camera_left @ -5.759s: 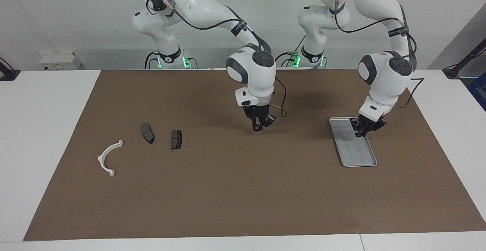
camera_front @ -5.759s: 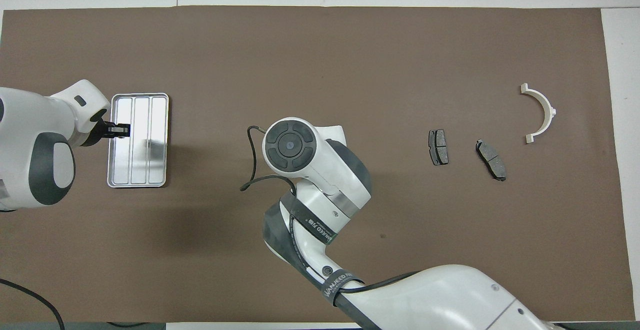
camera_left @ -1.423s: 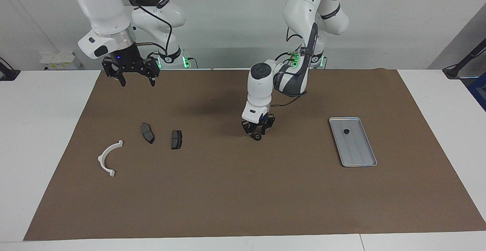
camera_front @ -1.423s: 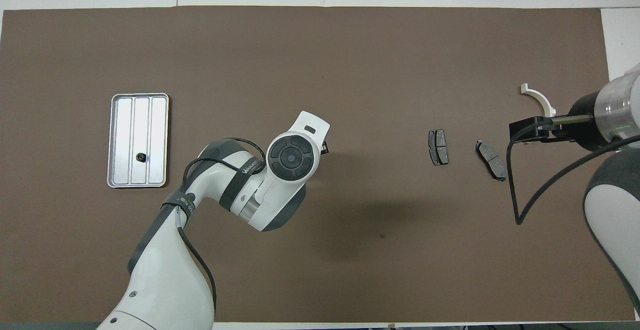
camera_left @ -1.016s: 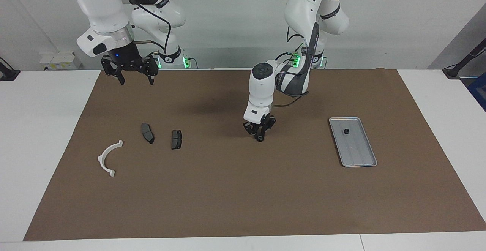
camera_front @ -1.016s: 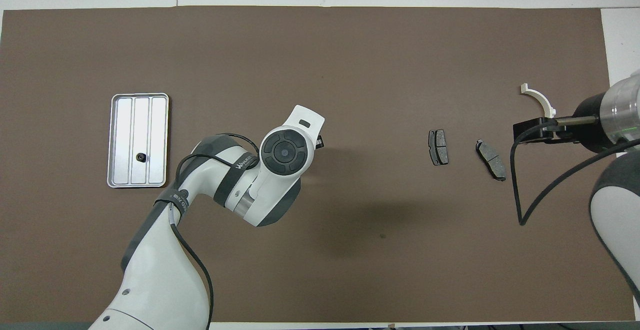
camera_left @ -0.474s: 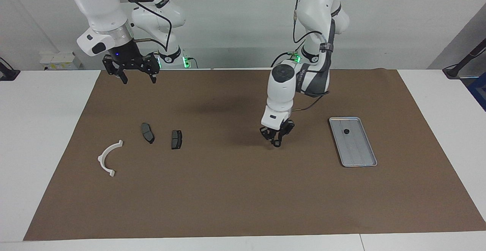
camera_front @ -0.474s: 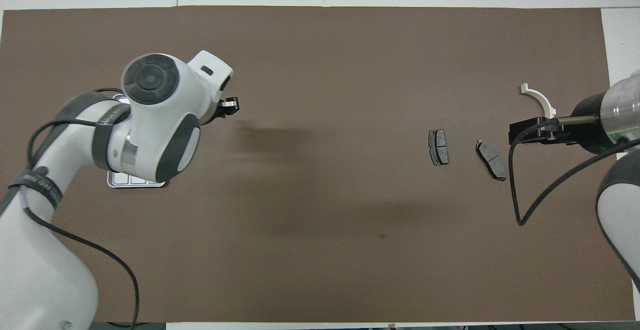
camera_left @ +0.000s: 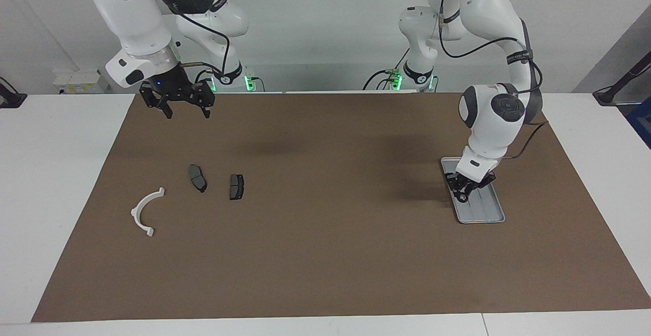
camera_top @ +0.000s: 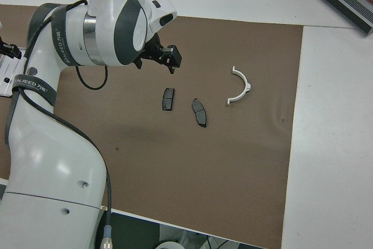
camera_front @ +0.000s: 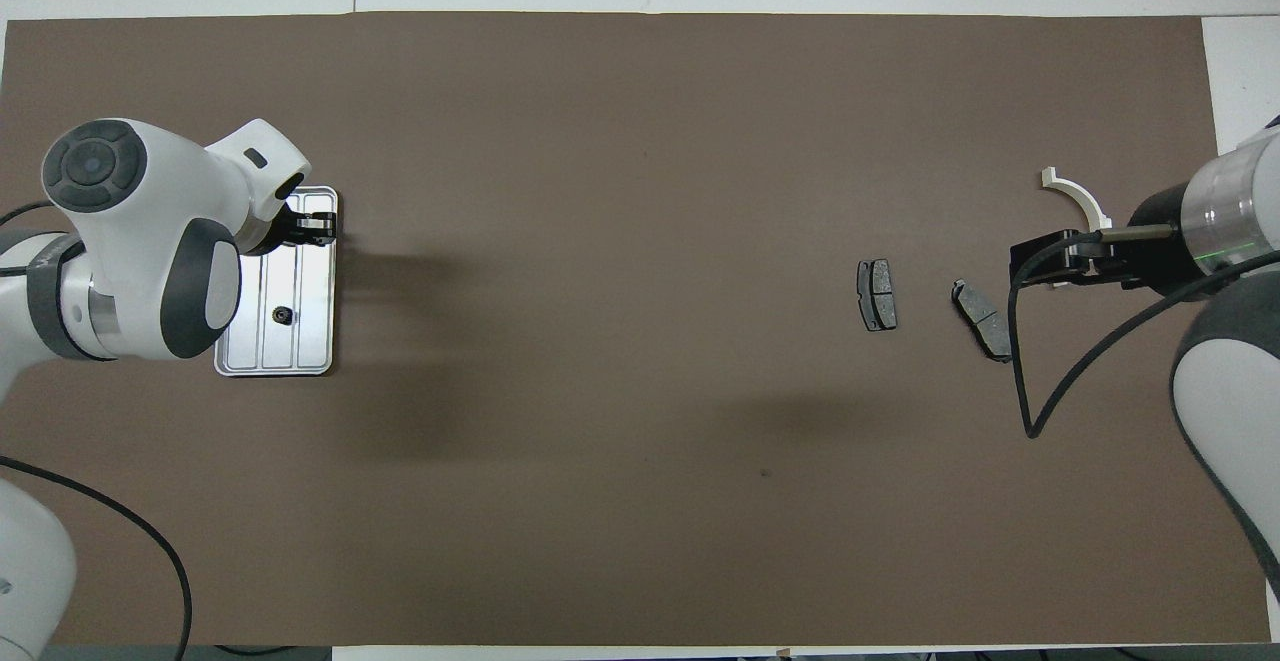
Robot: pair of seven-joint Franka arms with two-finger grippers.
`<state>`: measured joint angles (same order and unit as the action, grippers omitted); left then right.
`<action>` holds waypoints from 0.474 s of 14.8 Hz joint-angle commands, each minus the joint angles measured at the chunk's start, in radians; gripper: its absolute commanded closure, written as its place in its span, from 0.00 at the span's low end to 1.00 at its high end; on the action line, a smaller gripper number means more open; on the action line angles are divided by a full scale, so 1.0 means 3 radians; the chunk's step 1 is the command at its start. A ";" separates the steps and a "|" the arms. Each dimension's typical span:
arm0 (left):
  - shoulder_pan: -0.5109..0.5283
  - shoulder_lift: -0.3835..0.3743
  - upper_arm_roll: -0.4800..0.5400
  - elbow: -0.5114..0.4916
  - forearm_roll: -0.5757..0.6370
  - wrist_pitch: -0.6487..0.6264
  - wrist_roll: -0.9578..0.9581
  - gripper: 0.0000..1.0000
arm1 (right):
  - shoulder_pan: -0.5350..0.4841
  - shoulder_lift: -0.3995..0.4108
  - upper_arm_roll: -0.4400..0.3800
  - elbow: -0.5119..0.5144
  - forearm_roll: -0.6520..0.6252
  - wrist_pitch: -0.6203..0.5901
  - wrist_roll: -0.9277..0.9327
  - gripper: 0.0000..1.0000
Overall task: Pick bearing gear from pile to tray
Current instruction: 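Carry the ring with the left gripper into the tray and release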
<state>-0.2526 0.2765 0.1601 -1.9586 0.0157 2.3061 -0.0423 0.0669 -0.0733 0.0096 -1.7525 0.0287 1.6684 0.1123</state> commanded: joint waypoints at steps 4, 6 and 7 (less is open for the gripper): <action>0.0259 -0.0114 -0.0032 -0.0226 -0.0037 0.0105 0.0483 1.00 | -0.0049 -0.0052 0.0019 -0.0008 0.0094 -0.0013 -0.0047 0.00; 0.0315 -0.0114 -0.0038 -0.0282 -0.0037 0.0177 0.0534 1.00 | -0.0049 -0.0052 0.0019 -0.0008 0.0063 -0.0013 -0.0052 0.00; 0.0315 -0.0109 -0.0032 -0.0323 -0.0037 0.0248 0.0535 1.00 | -0.0044 -0.0052 0.0014 -0.0008 0.0048 -0.0013 -0.0062 0.00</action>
<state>-0.1728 0.2749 0.1593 -1.9957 0.0153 2.3281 0.0908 0.0669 -0.0791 0.0097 -1.7520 0.0287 1.6684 0.1123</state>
